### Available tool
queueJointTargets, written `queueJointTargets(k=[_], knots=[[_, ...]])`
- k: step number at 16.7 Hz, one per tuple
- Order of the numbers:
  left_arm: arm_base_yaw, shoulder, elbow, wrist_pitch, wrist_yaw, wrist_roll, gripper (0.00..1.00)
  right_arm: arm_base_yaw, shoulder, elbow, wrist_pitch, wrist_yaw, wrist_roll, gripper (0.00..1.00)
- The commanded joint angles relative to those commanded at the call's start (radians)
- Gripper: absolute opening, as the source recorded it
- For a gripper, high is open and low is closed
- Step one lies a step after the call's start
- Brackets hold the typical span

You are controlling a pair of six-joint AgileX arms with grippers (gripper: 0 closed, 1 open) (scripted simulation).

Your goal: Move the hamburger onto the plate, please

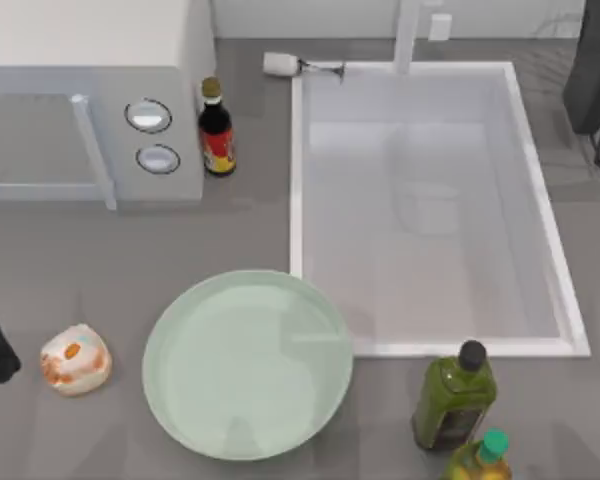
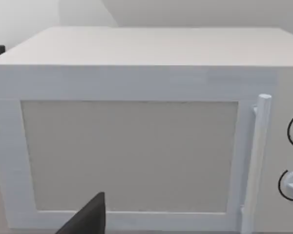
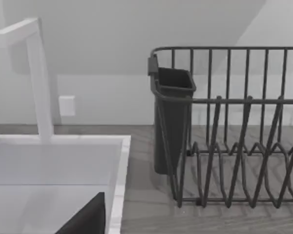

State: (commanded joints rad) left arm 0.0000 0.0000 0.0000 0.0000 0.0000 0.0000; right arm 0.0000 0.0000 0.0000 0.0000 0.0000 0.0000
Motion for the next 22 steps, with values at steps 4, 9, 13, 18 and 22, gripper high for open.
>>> queueJointTargets(k=[4, 9, 13, 18, 22], knots=[[-0.006, 0.033, 0.022, -0.031, -0.002, 0.024, 1.00, 0.000, 0.000, 0.000, 0.000, 0.000, 0.000, 1.00], [-0.056, 0.295, 0.204, -0.252, -0.004, 0.190, 1.00, 0.000, 0.000, 0.000, 0.000, 0.000, 0.000, 1.00], [-0.112, 0.685, 0.449, -0.473, -0.002, 0.375, 1.00, 0.000, 0.000, 0.000, 0.000, 0.000, 0.000, 1.00], [-0.168, 1.242, 0.758, -0.731, -0.005, 0.593, 1.00, 0.000, 0.000, 0.000, 0.000, 0.000, 0.000, 1.00], [-0.200, 1.537, 0.952, -0.887, -0.005, 0.722, 1.00, 0.000, 0.000, 0.000, 0.000, 0.000, 0.000, 1.00]])
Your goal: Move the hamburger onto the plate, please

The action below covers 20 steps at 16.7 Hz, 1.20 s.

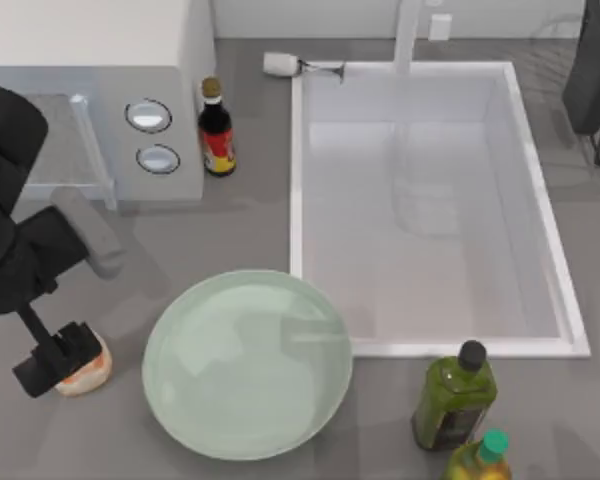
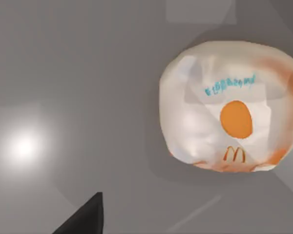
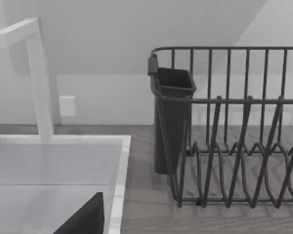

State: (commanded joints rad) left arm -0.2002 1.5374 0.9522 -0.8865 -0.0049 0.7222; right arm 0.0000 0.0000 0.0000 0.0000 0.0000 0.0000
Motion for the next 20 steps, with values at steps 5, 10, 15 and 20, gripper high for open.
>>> queueJointTargets(k=[5, 10, 15, 20], knots=[[-0.018, 0.141, 0.114, -0.074, 0.006, 0.063, 1.00, 0.000, 0.000, 0.000, 0.000, 0.000, 0.000, 1.00], [-0.014, 0.140, 0.109, -0.068, 0.005, 0.063, 1.00, 0.000, 0.000, 0.000, 0.000, 0.000, 0.000, 1.00], [-0.016, 0.220, 0.031, 0.094, 0.006, 0.066, 1.00, 0.000, 0.000, 0.000, 0.000, 0.000, 0.000, 1.00], [-0.017, 0.305, -0.051, 0.256, 0.006, 0.068, 1.00, 0.000, 0.000, 0.000, 0.000, 0.000, 0.000, 1.00]])
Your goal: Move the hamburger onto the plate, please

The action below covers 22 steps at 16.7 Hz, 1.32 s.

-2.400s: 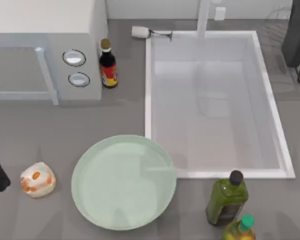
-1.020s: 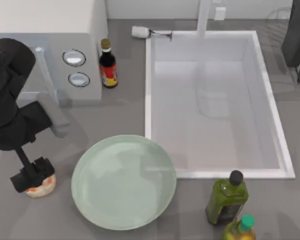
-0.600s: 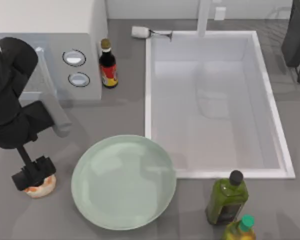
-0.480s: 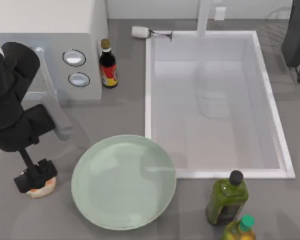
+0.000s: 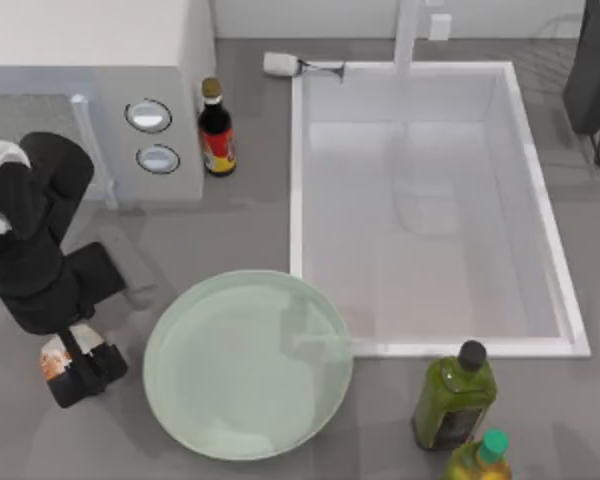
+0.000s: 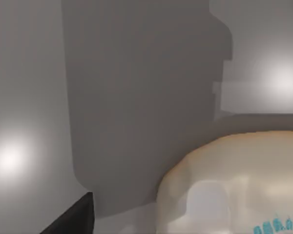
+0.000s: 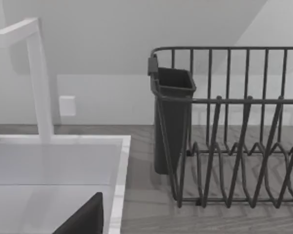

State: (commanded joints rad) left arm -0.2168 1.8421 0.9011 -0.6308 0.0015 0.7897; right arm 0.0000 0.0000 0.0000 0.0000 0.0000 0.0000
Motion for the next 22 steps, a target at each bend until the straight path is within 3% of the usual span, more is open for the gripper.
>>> queueJointTargets(k=[4, 17, 22], knots=[[0.000, 0.002, -0.001, 0.002, 0.000, 0.000, 1.00, 0.000, 0.000, 0.000, 0.000, 0.000, 0.000, 1.00], [0.000, 0.002, -0.001, 0.002, 0.000, 0.000, 0.02, 0.000, 0.000, 0.000, 0.000, 0.000, 0.000, 1.00], [0.000, 0.002, -0.001, 0.002, 0.000, 0.000, 0.00, 0.000, 0.000, 0.000, 0.000, 0.000, 0.000, 1.00]])
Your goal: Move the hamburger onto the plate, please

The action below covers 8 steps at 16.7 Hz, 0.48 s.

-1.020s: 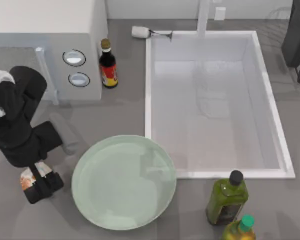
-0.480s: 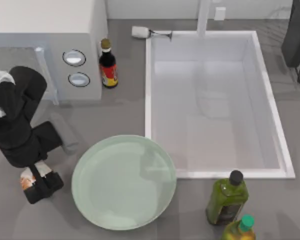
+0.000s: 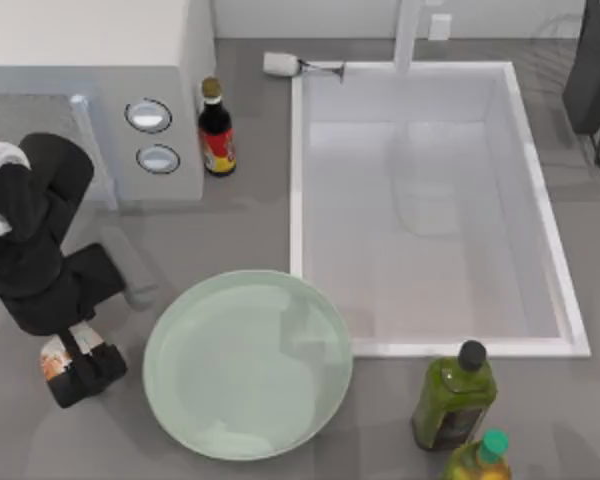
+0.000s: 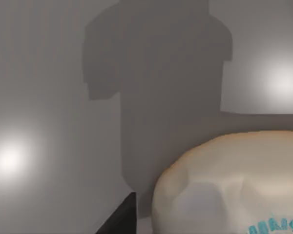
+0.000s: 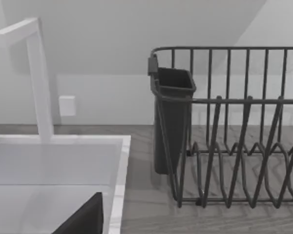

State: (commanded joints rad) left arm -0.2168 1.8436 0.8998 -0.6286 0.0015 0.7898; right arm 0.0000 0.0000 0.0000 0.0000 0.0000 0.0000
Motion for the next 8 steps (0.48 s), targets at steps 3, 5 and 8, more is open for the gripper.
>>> queueJointTargets(k=[3, 5, 8], knots=[[0.000, 0.000, 0.000, 0.000, 0.000, 0.000, 0.00, 0.000, 0.000, 0.000, 0.000, 0.000, 0.000, 1.00], [0.002, -0.065, 0.028, -0.072, 0.018, -0.006, 0.00, 0.000, 0.000, 0.000, 0.000, 0.000, 0.000, 1.00], [0.002, -0.089, 0.082, -0.144, 0.019, -0.005, 0.00, 0.000, 0.000, 0.000, 0.000, 0.000, 0.000, 1.00]])
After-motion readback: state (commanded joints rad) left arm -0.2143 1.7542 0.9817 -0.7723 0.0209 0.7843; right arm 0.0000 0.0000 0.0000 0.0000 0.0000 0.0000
